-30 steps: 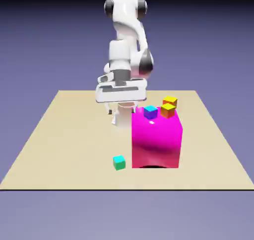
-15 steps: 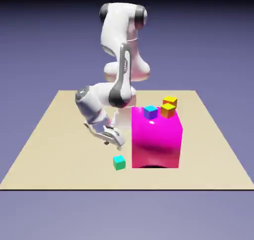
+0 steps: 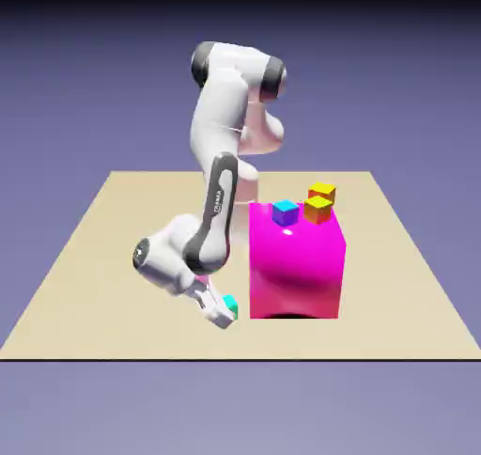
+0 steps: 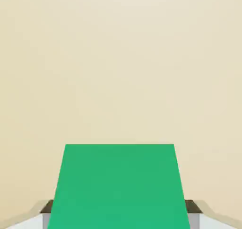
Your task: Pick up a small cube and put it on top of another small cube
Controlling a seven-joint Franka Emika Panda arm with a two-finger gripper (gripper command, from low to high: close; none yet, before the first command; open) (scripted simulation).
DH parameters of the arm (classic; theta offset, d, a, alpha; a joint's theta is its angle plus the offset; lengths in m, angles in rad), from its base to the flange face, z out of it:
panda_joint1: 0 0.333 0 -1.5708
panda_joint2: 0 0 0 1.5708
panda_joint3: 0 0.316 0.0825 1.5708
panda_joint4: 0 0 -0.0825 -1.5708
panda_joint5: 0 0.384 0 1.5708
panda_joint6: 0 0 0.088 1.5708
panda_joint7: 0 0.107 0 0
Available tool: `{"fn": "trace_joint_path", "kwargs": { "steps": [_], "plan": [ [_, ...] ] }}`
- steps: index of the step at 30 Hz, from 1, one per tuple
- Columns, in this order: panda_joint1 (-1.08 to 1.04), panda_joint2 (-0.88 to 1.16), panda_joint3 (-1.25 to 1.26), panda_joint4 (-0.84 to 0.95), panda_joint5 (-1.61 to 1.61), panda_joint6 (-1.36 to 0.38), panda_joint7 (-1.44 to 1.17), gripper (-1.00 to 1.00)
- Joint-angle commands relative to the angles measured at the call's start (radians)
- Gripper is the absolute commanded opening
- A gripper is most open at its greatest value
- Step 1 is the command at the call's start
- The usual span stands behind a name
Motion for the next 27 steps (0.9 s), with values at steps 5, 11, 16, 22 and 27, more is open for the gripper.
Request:
{"fn": "trace_joint_path", "kwargs": {
  "steps": [5,11,16,22,27],
  "plan": [
    [-0.044,-0.181,0.108,-0.02,-0.077,0.048,0.01,-1.0],
    [-0.104,-0.399,0.275,-0.051,-0.145,0.032,0.045,-1.0],
    [-0.157,-0.561,0.439,-0.083,-0.175,-0.06,0.095,-1.0],
    [-0.221,-0.728,0.656,-0.125,-0.179,-0.256,0.178,-1.0],
    [-0.275,-0.868,0.838,-0.16,-0.182,-0.42,0.247,-1.0]
  ]
}}
